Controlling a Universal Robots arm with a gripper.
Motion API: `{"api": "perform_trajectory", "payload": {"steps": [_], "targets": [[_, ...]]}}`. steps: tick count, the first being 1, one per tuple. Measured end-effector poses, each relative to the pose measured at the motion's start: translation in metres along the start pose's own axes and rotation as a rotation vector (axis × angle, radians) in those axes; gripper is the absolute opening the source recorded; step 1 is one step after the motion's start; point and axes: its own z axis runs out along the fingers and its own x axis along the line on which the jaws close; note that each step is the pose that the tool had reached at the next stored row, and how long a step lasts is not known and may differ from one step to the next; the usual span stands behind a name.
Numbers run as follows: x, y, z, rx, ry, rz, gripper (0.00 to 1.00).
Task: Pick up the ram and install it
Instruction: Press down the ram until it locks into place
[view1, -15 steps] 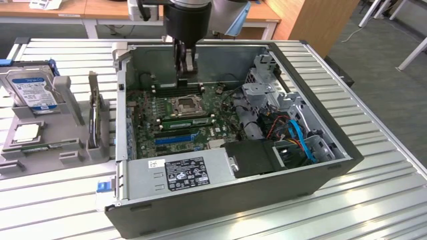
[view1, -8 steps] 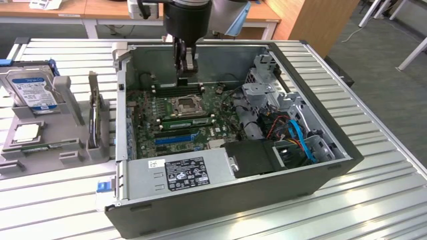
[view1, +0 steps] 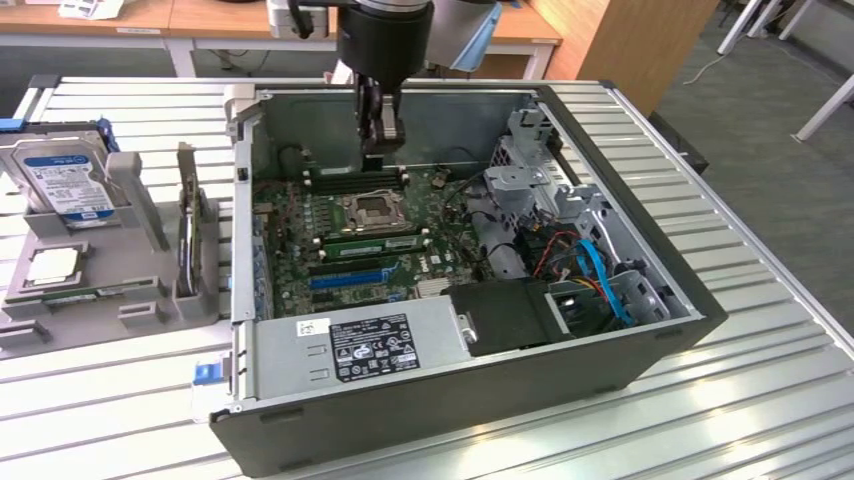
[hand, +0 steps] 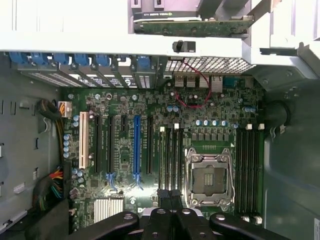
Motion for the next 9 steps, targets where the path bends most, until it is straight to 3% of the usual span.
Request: {"api": "perform_trajectory", "payload": {"steps": [9], "targets": [[0.000,-0.0132,-0.0001,-0.0001,0.0001,0.000,0.10]]}}
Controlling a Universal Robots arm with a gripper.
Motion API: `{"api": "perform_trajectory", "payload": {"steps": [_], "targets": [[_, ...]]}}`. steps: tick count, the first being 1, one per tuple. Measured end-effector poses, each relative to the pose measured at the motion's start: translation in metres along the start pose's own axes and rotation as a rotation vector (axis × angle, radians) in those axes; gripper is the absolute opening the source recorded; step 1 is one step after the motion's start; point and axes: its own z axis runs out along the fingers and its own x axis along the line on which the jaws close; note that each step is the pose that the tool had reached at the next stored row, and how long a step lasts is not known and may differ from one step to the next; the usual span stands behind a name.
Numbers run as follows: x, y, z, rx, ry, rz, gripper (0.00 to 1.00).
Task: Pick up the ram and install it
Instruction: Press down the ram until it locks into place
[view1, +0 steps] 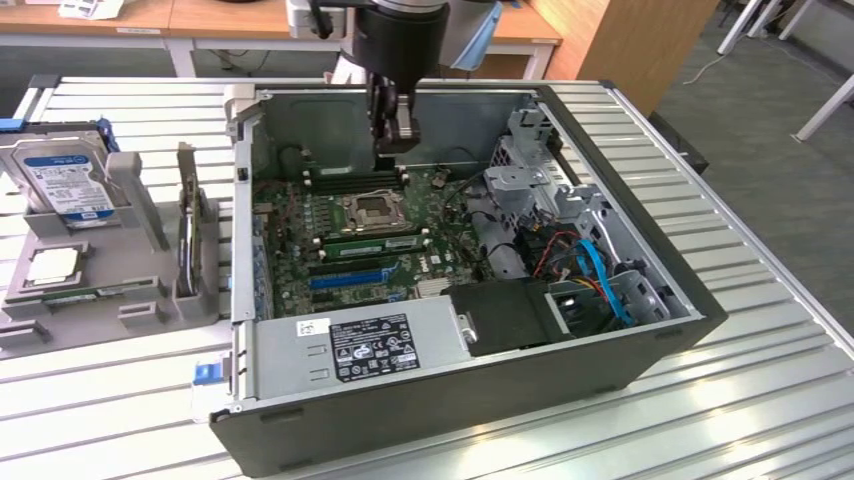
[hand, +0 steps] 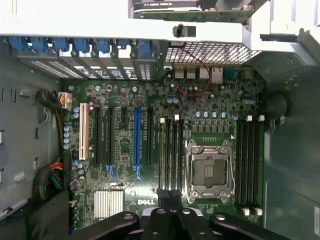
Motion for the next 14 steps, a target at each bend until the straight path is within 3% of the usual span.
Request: {"api": "perform_trajectory", "payload": {"steps": [10,14], "targets": [[0.000,-0.0143,-0.0001,0.0000,0.0000,0.000,0.10],[0.000,-0.0149,-0.0001,0.0000,-0.0001,0.000,0.10]]}}
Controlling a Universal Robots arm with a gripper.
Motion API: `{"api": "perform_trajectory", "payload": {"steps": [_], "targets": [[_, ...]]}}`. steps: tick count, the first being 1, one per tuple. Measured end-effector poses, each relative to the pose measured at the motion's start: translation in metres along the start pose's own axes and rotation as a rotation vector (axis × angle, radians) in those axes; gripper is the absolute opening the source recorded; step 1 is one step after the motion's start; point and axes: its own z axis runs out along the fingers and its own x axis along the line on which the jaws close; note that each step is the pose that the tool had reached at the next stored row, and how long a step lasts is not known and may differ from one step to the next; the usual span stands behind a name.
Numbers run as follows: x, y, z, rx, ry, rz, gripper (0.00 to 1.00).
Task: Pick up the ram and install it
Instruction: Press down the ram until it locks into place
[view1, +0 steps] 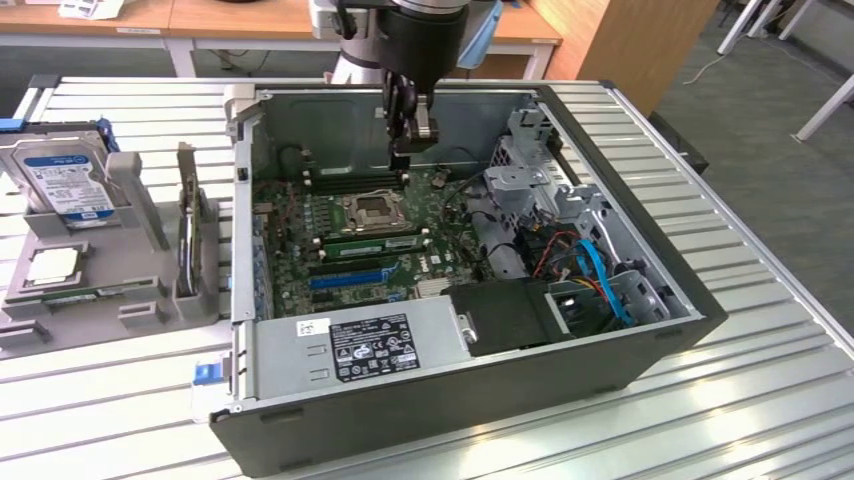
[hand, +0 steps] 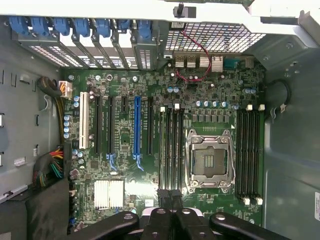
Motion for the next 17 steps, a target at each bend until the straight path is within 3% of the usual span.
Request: {"api": "perform_trajectory", "payload": {"steps": [12,17], "targets": [[0.0000,0.0000,0.0000,-0.0001,0.0001,0.001,0.10],[0.0000,0.0000,0.0000,0.0009,-0.0001,0.027,0.10]]}}
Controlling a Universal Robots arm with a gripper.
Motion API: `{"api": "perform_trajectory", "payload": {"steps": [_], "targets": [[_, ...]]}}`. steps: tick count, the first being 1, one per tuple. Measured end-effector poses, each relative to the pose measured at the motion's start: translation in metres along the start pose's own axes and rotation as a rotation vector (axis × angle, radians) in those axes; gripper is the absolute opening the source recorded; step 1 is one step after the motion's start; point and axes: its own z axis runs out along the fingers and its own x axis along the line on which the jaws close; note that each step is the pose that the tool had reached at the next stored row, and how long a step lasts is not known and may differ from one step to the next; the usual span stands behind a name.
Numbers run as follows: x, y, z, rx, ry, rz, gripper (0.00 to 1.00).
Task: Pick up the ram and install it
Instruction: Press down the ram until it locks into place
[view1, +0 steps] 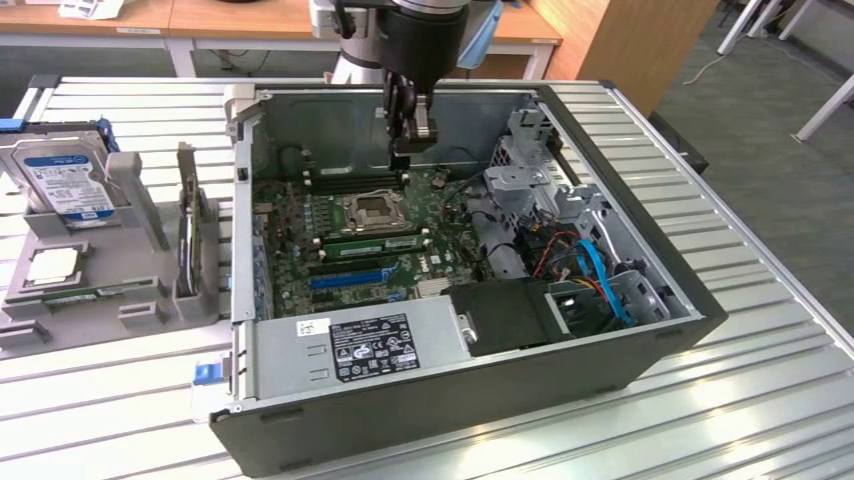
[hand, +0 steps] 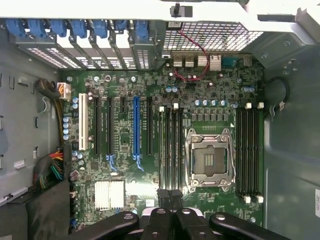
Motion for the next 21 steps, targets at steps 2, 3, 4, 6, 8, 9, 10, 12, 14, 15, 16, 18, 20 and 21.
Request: {"api": "perform_trajectory", "payload": {"steps": [2,3,4,6,8,9,10,12,14,15,16,18,20,21], "targets": [[0.0000,0.0001,0.0001,0.0006,-0.0001,0.014,0.10],[0.0000,0.0000,0.0001,0.0008,-0.0002,0.023,0.10],[0.0000,0.0001,0.0002,0.0011,-0.0003,0.030,0.10],[0.0000,0.0001,0.0003,0.0016,-0.0005,0.044,0.10],[0.0000,0.0001,0.0003,0.0021,-0.0006,0.058,0.10],[0.0000,0.0002,0.0004,0.0024,-0.0007,0.065,0.10],[0.0000,0.0003,0.0004,0.0027,-0.0007,0.073,0.10],[0.0000,0.0003,0.0004,0.0031,-0.0009,0.086,0.10],[0.0000,0.0004,0.0005,0.0036,-0.0011,0.099,0.10],[0.0000,0.0004,0.0005,0.0038,-0.0012,0.105,0.10],[0.0000,0.0004,0.0005,0.0040,-0.0012,0.112,0.10],[0.0000,0.0004,0.0005,0.0045,-0.0013,0.125,0.10],[0.0000,0.0005,0.0005,0.0051,-0.0013,0.140,0.10],[0.0000,0.0004,0.0006,0.0053,-0.0014,0.147,0.10]]}}
